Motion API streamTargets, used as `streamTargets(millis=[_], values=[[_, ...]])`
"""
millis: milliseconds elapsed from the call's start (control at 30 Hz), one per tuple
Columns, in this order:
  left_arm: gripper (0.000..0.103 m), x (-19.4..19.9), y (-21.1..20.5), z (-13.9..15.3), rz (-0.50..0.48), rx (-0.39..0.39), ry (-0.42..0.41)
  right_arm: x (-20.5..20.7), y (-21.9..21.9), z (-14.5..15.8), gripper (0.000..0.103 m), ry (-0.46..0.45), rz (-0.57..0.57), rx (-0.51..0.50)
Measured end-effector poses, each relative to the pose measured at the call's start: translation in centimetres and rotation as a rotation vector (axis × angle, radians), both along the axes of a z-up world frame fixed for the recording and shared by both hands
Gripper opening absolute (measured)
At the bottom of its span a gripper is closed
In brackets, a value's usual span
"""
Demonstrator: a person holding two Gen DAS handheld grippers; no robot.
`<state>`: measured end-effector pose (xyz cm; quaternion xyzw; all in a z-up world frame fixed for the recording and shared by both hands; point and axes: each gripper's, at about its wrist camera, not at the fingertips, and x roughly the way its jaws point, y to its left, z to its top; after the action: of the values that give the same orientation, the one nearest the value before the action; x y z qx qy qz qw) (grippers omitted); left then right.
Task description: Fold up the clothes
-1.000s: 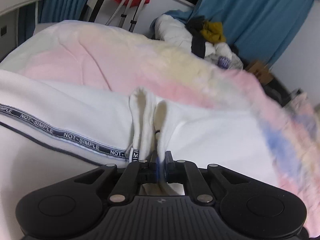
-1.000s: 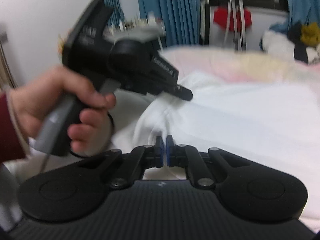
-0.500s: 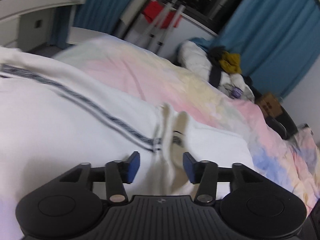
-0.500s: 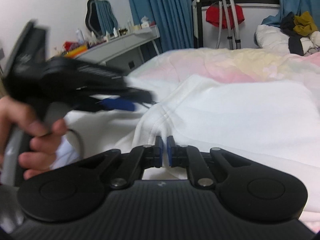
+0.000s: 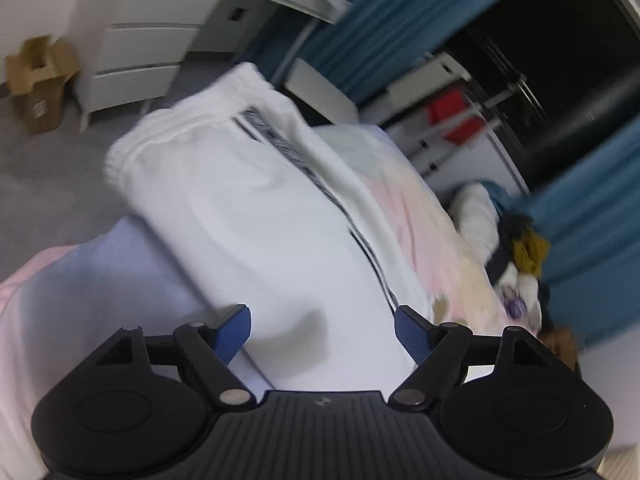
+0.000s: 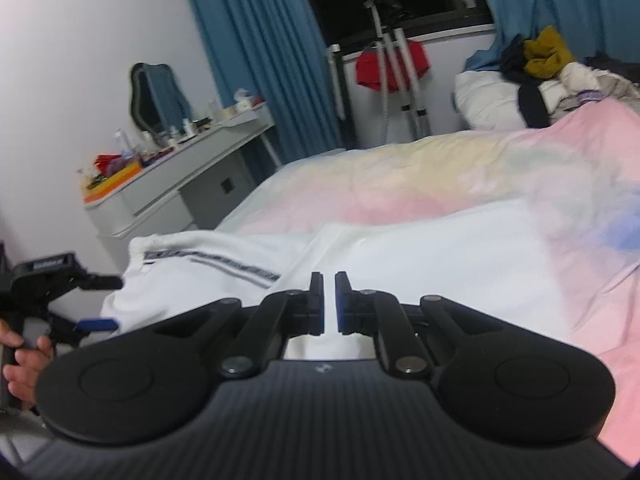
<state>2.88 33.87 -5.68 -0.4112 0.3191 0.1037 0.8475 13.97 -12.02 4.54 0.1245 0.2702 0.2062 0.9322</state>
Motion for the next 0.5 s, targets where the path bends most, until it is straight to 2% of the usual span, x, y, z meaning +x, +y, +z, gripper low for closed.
streamTargets(millis=[200, 400, 500], values=[[0.081, -0.8, 1.5, -1.5, 0.094, -0.118, 0.004, 0.2, -2.4, 1.0, 0.010, 0.025, -0.036, -0.099], [0.082, 0.2, 3.4, -4.4, 0.169, -0.240, 0.028, 1.8, -5.2, -3.8, 0.010, 0.173, -0.125, -0.113], [0.081, 1.2, 4.0, -5.5, 0.197, -0.231, 0.015, 2.5, -5.7, -5.7, 0.010, 0.228, -0.136, -0.099]])
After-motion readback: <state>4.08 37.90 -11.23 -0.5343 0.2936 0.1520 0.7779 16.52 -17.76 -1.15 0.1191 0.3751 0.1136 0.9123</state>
